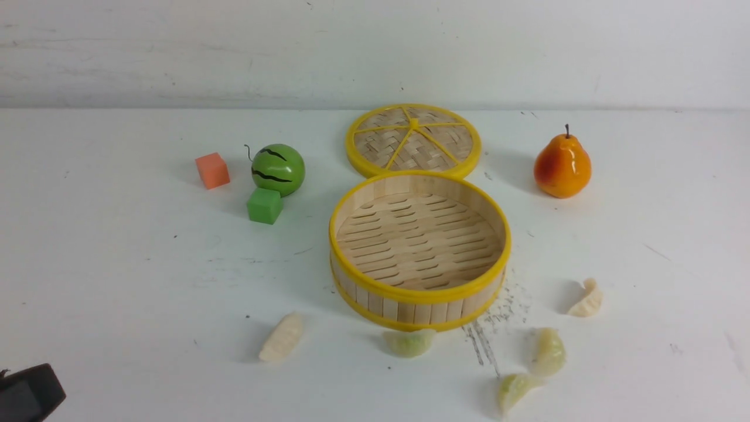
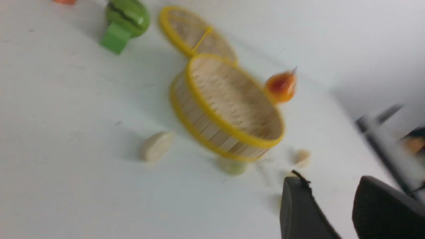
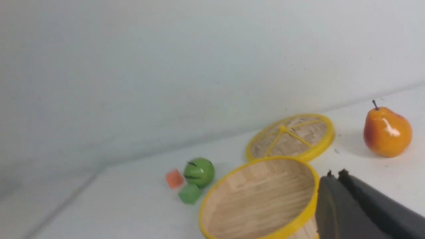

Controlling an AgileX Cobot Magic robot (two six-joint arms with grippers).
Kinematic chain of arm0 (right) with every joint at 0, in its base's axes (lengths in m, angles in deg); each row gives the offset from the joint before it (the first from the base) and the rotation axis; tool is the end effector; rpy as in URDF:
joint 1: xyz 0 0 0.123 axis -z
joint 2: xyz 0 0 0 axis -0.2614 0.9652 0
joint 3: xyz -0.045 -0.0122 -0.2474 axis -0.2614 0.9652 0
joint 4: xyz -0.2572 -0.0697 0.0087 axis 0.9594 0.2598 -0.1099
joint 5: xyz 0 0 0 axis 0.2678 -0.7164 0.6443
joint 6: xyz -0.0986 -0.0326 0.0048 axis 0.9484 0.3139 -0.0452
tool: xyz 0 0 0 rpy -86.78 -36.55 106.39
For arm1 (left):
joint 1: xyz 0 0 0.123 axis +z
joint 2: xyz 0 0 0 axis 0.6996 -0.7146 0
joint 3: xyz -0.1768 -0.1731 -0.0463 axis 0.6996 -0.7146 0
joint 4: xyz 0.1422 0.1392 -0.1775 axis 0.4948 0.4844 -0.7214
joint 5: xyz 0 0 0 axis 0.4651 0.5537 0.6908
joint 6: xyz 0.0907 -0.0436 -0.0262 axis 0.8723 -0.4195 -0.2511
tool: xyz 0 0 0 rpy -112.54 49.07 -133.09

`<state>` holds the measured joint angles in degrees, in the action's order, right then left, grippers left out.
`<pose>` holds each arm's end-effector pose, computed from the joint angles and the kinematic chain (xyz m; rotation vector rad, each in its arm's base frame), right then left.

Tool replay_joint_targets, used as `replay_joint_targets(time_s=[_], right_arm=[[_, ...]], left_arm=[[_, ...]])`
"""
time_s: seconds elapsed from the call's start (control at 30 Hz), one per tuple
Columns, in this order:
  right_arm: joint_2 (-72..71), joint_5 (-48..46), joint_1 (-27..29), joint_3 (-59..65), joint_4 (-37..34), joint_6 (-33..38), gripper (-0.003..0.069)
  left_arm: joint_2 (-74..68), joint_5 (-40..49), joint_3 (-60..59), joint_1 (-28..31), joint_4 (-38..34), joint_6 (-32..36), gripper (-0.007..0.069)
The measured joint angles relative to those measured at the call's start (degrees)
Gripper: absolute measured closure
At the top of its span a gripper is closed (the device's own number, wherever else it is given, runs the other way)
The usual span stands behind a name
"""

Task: Put the dumplings into the steamer on the white table.
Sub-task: 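Reach for and grasp a dumpling on the table with the left gripper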

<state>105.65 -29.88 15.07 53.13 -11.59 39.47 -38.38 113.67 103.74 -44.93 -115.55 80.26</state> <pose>0.1238 0.0348 0.3210 0.0541 1.6188 0.5819 0.1091 -0.0392 0.3068 -0.1843 2.0217 -0.6562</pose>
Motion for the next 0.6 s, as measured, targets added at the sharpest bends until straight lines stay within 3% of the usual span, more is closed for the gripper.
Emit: replay_joint_targets(time_s=[0.2,0.3,0.47,0.6], right_arm=[[19.7,-17.0,-0.3,-13.4,8.3,5.2,0.0678],[25.6,-21.1,-1.7,-16.3,10.8,5.2,0.0678],[36.8,-28.4,-10.6,-21.5,16.6,4.8,0.0677],[41.1,-31.8,-15.7,-23.8,22.3,2.0,0.0673]], left_arm=[[-17.6,17.5,13.6,-0.7,14.9,-0.2,0.0387],[-22.7,19.9,15.7,-3.1,17.1,-0.9,0.0387],[-34.7,20.9,19.2,-13.6,20.8,-2.1,0.0387],[-41.7,20.9,21.6,-18.1,22.0,-3.4,0.0387]])
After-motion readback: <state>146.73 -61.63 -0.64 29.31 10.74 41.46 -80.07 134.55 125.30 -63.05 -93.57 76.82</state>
